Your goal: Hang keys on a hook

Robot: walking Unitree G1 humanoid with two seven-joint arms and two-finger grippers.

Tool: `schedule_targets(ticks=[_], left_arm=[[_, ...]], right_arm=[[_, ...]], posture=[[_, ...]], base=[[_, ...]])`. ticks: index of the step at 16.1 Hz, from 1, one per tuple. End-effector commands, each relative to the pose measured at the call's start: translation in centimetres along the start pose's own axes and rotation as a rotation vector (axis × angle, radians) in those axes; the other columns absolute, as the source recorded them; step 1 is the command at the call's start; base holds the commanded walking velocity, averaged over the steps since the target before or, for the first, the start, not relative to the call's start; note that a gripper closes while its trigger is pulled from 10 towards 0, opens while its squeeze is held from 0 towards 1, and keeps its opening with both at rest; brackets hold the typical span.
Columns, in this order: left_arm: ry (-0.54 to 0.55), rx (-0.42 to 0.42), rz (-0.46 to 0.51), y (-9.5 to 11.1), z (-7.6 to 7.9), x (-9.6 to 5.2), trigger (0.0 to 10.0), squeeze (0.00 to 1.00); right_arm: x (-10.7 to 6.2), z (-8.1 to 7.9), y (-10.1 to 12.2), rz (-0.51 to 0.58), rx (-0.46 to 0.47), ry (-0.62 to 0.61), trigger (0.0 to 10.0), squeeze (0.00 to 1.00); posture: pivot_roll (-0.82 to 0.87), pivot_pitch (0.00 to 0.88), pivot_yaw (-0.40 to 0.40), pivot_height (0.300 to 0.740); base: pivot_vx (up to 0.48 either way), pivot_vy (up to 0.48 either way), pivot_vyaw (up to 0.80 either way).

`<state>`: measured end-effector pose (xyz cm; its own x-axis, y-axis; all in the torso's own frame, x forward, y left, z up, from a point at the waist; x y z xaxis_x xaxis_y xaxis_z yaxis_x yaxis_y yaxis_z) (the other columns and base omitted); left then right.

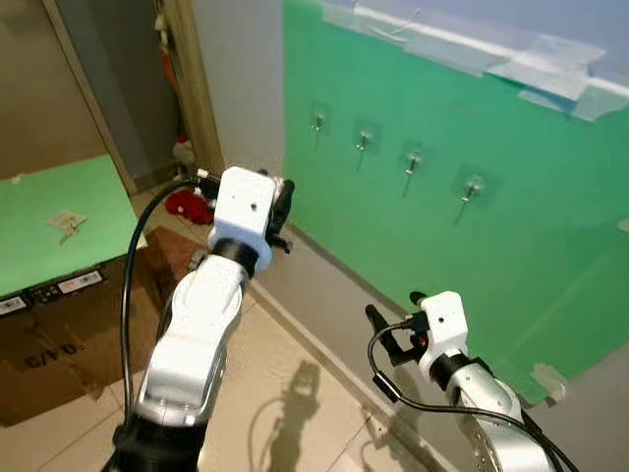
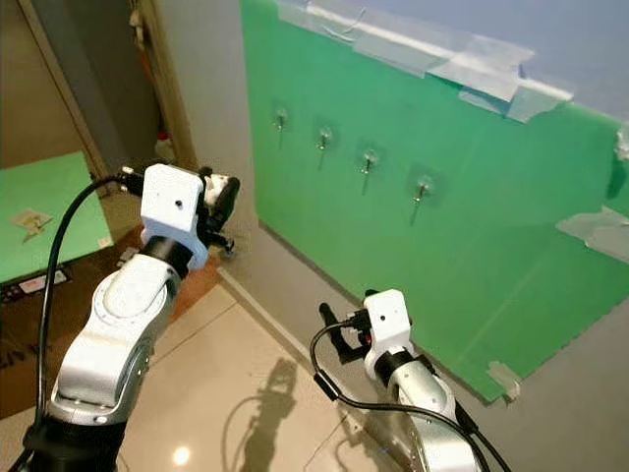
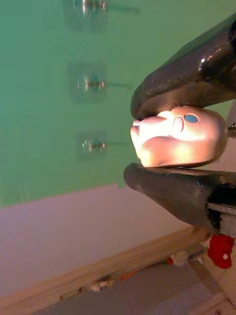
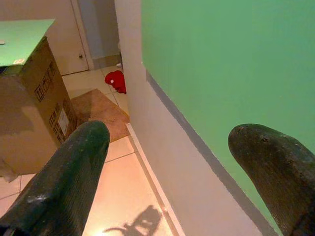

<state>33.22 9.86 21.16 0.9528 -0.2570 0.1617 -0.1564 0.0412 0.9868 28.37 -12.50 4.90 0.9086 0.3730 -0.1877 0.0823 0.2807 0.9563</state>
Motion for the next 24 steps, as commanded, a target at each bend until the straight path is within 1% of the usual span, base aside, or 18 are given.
schedule_targets(ticks=[1, 5, 6, 7, 9, 11, 13, 15, 16, 21, 23, 24], left_arm=[[0.018, 0.005, 0.0, 0.1, -0.4, 0.3, 0.0, 0.0], [0.011, -0.001, -0.014, -0.3, -0.4, 0.8, 0.0, 0.0], [0.008, 0.007, -0.015, -0.3, -0.5, 1.1, 0.0, 0.0], [0.004, 0.025, -0.015, -0.4, -0.6, 1.7, 0.0, 0.0], [0.046, 0.048, -0.017, -0.4, -2.0, 3.1, 0.0, 0.0], [0.067, 0.094, -0.01, -0.4, -3.1, 4.3, 0.0, 0.0], [0.072, 0.106, 0.0, -0.2, -3.8, 5.8, 0.0, 0.0], [0.057, 0.122, 0.019, 0.3, -3.6, 6.9, 0.0, 0.0], [0.05, 0.129, 0.03, 0.4, -3.4, 7.1, 0.0, 0.0], [-0.008, 0.158, 0.078, 0.8, -2.0, 7.4, 0.0, 0.0], [-0.004, 0.157, 0.085, 0.9, -2.1, 7.4, 0.0, 0.0], [0.003, 0.155, 0.093, 1.0, -2.2, 7.4, 0.0, 0.0]], right_arm=[[-0.1, 0.1, 0.2, -0.002, -0.007, 0.005, 10.0, 0.0], [0.1, 0.1, 0.3, 0.0, -0.005, 0.002, 10.0, 0.0], [0.1, 0.0, 0.3, 0.0, -0.003, 0.002, 10.0, 0.0], [0.2, 0.0, 0.3, 0.0, -0.002, 0.002, 10.0, 0.0], [0.3, -0.1, 0.4, 0.002, -0.003, 0.005, 10.0, 0.0], [0.2, 0.0, 0.3, 0.001, -0.004, 0.002, 10.0, 0.0], [0.0, -0.1, 0.4, 0.002, -0.004, 0.0, 10.0, 0.0], [-0.1, -0.1, 0.4, 0.002, -0.002, -0.008, 10.0, 0.0], [-0.1, -0.1, 0.4, 0.004, -0.001, -0.012, 10.0, 0.0], [-0.5, -0.2, 0.5, 0.02, -0.007, -0.025, 10.0, 0.0], [-0.6, -0.3, 0.6, 0.025, -0.006, -0.021, 10.0, 0.0], [-0.7, -0.5, 0.7, 0.033, 0.0, -0.007, 10.0, 0.0]], posture=[[-0.09, 0.0, -0.016, 0.74], [-0.09, 0.0, -0.009, 0.74], [-0.09, 0.0, -0.011, 0.74], [-0.09, 0.0, -0.011, 0.74], [-0.09, 0.0, -0.012, 0.74], [-0.1, 0.0, -0.016, 0.74], [-0.11, 0.0, -0.007, 0.74], [-0.12, 0.0, 0.004, 0.74], [-0.13, 0.0, 0.007, 0.74], [-0.13, 0.0, 0.022, 0.74], [-0.13, 0.0, 0.02, 0.74], [-0.13, 0.0, 0.019, 0.74]], base=[[0.0, 0.0, 0.0], [0.0, 0.0, 0.0], [0.0, 0.0, 0.0], [0.0, 0.0, 0.0], [0.0, 0.0, 0.0], [0.0, 0.0, 0.0], [0.0, 0.0, 0.0], [0.0, 0.0, 0.0], [0.315, 0.0, 0.0], [0.458, 0.0, 0.0], [0.433, 0.0, 0.0], [0.0, 0.0, 0.0]])
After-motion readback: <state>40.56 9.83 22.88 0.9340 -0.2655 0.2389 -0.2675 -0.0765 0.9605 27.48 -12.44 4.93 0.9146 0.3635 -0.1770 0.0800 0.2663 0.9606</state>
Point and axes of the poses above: a point about 5 cm out from each wrist's last joint towards the gripper, its own x axis pointing out of the wrist towards the gripper, its own y axis along the axis of the wrist's last joint, z = x × y, the point moved 4 cm from there along x, pointing out of the wrist towards the gripper, and after that the axes turned 13 degrees about -x, right-handed, at the moved point
